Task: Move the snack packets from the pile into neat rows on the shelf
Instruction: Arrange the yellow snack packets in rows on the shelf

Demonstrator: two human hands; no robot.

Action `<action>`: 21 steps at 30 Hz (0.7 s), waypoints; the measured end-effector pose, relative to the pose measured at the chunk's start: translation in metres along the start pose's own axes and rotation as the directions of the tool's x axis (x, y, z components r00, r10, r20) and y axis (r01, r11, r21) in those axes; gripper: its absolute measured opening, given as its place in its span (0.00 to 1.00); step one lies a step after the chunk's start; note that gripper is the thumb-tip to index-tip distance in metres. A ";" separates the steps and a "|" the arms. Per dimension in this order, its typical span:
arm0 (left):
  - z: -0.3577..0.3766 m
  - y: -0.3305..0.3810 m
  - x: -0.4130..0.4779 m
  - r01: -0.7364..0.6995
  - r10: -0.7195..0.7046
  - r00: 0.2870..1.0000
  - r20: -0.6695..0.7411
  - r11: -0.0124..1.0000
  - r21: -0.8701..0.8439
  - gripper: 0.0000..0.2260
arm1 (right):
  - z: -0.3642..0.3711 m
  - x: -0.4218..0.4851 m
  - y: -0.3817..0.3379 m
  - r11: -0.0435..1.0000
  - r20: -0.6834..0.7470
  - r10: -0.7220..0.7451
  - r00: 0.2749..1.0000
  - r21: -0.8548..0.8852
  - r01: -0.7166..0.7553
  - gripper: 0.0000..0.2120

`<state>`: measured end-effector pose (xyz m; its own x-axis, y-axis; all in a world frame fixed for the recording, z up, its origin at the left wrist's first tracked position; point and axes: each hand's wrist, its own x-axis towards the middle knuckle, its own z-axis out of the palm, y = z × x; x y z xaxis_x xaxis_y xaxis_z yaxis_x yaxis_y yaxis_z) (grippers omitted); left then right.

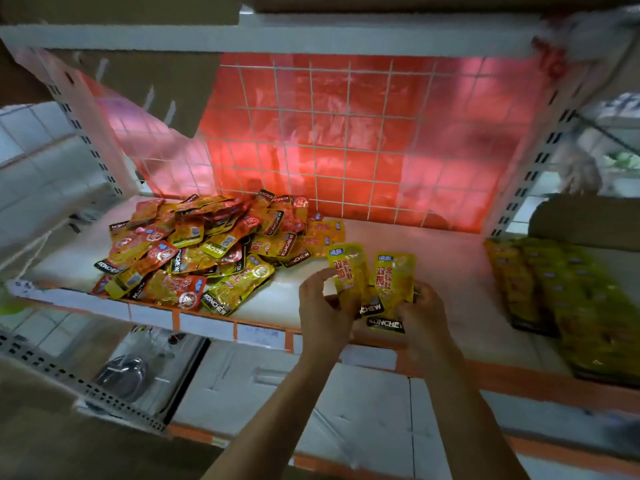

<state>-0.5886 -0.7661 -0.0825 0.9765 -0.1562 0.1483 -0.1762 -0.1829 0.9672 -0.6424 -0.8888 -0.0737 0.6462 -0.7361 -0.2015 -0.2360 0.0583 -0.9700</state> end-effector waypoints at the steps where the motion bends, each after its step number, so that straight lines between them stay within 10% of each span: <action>1: 0.007 0.001 0.000 0.037 -0.036 0.998 0.051 0.999 -0.026 0.21 | -0.007 0.002 0.000 0.999 -0.016 0.004 1.000 0.048 -0.003 0.17; 9: 0.082 0.031 -0.003 0.024 -0.018 0.963 0.271 1.000 -0.017 0.14 | -0.083 0.031 -0.001 0.999 -0.194 -0.039 0.980 -0.016 0.037 0.02; 21: 0.192 0.053 -0.037 0.111 -0.145 0.881 0.449 0.989 0.101 0.12 | -0.220 0.067 -0.003 0.984 -0.446 -0.112 0.888 -0.172 0.037 0.08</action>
<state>-0.6578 -0.9559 -0.0765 0.8306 -0.5475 -0.1020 -0.0781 -0.2959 0.9520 -0.7581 -1.0863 -0.0539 0.2764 -0.9610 -0.0099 -0.3334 -0.0862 -0.9388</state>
